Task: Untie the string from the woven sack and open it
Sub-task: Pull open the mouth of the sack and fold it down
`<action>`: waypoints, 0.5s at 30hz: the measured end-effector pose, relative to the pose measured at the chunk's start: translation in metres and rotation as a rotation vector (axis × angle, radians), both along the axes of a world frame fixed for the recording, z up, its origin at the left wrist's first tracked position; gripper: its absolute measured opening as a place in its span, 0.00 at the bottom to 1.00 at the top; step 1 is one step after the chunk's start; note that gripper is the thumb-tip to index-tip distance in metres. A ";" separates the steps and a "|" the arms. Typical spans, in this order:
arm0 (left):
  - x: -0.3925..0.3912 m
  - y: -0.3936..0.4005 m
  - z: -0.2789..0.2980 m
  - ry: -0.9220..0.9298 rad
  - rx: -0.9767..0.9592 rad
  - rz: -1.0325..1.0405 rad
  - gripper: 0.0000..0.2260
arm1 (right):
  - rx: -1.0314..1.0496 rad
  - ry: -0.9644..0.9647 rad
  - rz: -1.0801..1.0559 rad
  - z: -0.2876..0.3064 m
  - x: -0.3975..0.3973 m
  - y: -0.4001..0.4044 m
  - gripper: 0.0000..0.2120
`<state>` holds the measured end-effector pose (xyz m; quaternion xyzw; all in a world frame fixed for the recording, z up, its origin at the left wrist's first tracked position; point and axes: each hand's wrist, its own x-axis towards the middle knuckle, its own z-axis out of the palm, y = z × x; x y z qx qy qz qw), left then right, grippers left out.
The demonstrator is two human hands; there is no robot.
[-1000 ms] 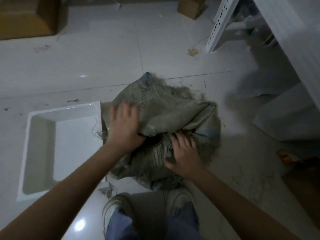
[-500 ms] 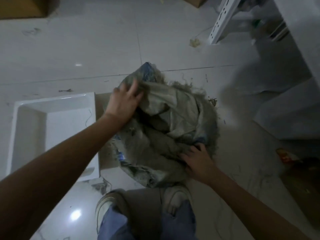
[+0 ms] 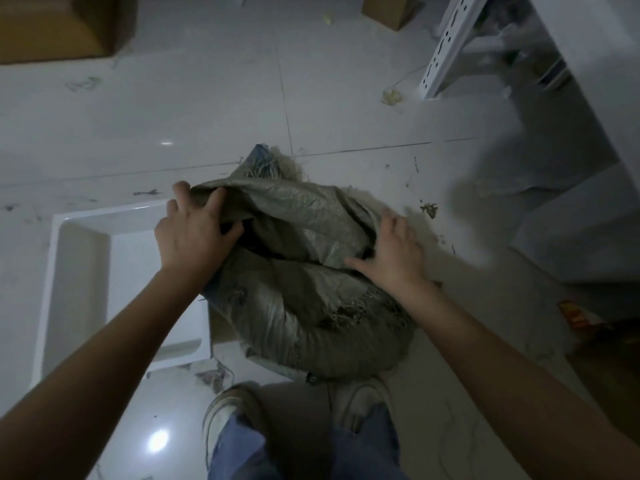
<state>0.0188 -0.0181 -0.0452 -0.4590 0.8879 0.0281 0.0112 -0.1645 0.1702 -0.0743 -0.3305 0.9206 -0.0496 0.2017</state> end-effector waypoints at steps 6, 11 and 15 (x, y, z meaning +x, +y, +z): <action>-0.001 -0.011 -0.018 0.089 0.123 0.093 0.23 | -0.043 -0.270 -0.176 -0.027 -0.021 -0.056 0.18; -0.001 -0.035 -0.021 0.786 0.948 0.359 0.22 | -0.391 -1.001 -0.460 -0.002 -0.048 -0.048 0.11; 0.005 -0.058 -0.024 0.894 1.357 0.431 0.15 | -0.497 -1.274 -0.634 -0.008 -0.075 -0.028 0.09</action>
